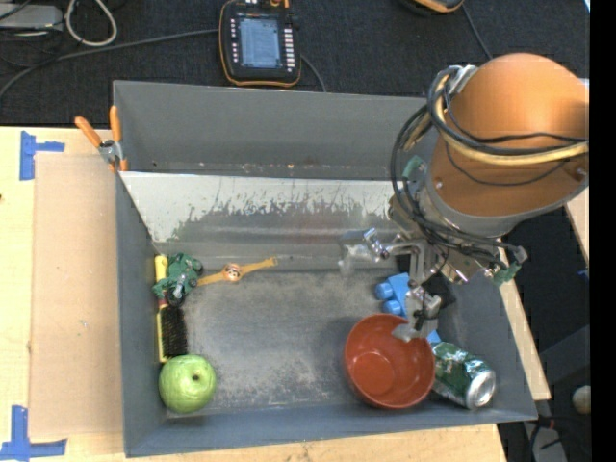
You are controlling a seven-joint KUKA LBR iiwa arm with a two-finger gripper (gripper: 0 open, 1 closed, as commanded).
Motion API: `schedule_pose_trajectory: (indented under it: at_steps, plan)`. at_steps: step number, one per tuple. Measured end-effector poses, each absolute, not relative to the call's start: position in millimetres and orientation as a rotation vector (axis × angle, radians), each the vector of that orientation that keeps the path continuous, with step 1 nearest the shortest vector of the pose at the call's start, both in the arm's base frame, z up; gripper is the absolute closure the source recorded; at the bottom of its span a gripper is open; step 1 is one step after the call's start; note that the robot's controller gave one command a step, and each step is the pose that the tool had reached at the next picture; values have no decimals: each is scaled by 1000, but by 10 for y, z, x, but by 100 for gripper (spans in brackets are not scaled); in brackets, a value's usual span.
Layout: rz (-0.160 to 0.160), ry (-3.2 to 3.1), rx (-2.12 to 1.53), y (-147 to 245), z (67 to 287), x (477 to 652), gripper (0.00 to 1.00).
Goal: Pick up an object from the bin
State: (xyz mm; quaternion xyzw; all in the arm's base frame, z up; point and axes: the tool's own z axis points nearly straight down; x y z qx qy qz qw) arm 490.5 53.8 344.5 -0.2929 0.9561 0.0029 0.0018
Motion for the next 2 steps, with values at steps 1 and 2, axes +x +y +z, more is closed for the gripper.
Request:
schedule_pose_trajectory:
  at_steps: [1, 2]
  plan:
    - [9, 2996, -924, 746, 4166, 4825, 0]
    - [7, 3126, -308, 659, 3505, 4949, 0]
